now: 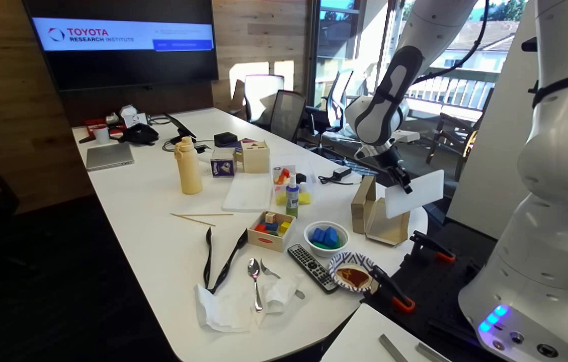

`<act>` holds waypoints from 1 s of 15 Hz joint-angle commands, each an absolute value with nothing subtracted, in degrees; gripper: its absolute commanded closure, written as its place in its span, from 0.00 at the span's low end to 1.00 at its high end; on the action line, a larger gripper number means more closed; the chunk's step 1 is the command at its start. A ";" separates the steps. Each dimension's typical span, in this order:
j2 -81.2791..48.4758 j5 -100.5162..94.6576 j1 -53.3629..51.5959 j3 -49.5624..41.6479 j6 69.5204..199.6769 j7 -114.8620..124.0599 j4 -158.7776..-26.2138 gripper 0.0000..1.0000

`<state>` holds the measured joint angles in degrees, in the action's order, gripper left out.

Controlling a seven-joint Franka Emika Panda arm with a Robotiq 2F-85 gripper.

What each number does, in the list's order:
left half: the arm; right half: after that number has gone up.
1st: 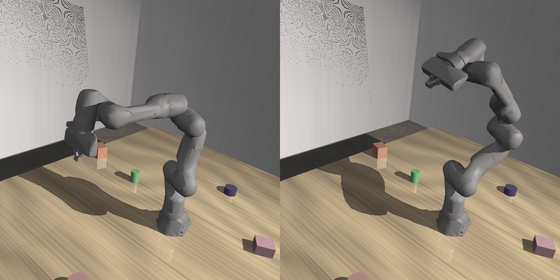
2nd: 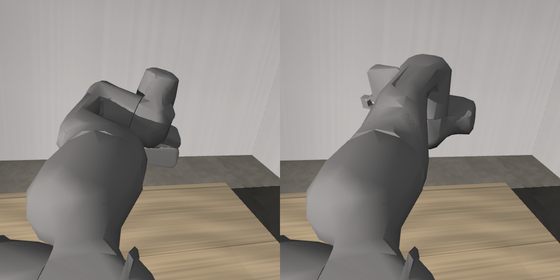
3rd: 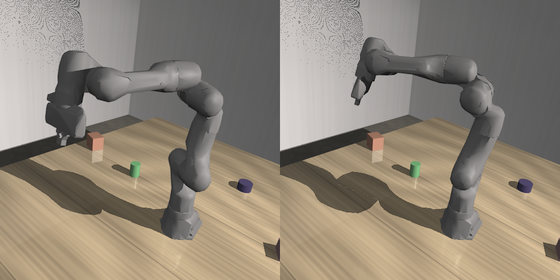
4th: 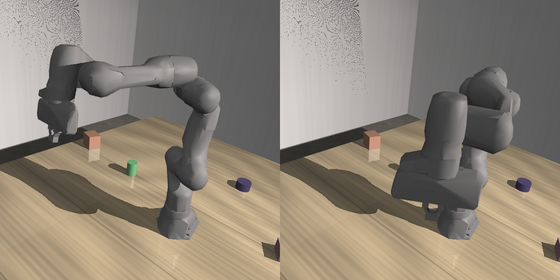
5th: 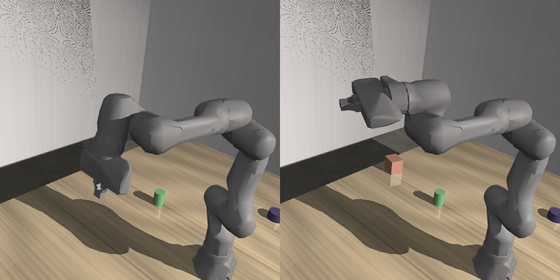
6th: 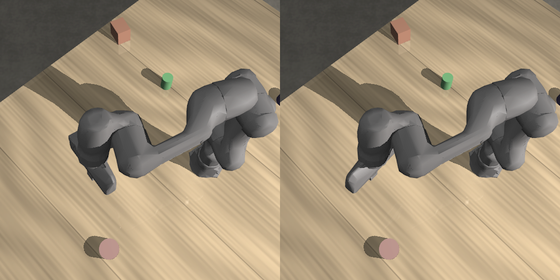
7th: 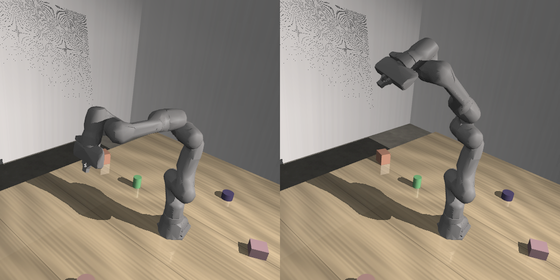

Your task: Put the paper in the box

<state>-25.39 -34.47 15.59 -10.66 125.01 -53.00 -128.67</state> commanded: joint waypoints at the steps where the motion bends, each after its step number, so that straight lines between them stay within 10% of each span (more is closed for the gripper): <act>1: -27.73 -40.66 15.55 -11.48 126.07 -55.93 -125.37 1.00; 15: -38.49 -61.15 15.78 -8.68 138.86 -57.45 -120.66 1.00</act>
